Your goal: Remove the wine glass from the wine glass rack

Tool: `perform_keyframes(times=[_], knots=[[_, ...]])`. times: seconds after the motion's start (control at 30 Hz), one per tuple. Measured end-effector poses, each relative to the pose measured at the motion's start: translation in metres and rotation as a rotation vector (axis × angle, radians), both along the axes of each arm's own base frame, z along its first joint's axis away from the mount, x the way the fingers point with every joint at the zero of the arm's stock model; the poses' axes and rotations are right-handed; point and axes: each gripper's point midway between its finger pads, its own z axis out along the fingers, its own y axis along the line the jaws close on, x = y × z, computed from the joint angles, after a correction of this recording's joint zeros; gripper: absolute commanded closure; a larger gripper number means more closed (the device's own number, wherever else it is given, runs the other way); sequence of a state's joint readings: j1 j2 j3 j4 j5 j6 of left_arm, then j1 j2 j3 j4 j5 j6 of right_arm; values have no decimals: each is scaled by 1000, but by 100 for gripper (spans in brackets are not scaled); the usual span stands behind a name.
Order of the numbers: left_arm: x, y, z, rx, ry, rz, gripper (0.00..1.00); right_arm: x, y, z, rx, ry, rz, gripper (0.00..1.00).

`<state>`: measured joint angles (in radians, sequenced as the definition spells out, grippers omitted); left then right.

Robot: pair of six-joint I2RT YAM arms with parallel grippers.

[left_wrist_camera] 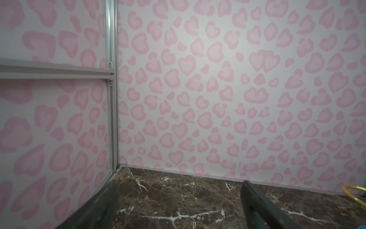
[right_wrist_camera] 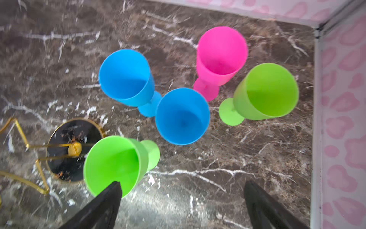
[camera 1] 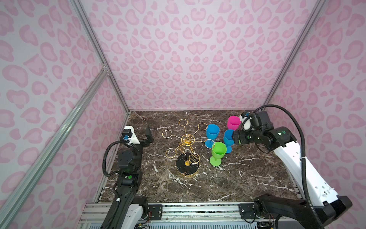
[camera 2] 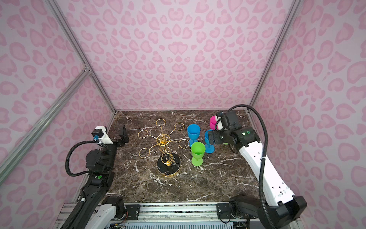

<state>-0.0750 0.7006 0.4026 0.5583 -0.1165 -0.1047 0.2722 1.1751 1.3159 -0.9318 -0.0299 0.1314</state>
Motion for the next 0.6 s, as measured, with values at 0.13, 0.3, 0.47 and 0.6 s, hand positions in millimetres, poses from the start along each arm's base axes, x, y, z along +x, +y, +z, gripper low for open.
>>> perform_keyframes(times=[0.13,0.3,0.47,0.6], knots=[[1,0,-46,2,71,0,3,11,-36,-8,36,-132,-126,2],[6,0,-82,11,136,1,3,22,-67,-46,33,-187,-250,2],[5,0,-109,14,174,-1,3,23,-85,-84,15,-225,-334,2],[7,0,-123,34,201,3,3,24,-94,-92,-6,-284,-371,2]])
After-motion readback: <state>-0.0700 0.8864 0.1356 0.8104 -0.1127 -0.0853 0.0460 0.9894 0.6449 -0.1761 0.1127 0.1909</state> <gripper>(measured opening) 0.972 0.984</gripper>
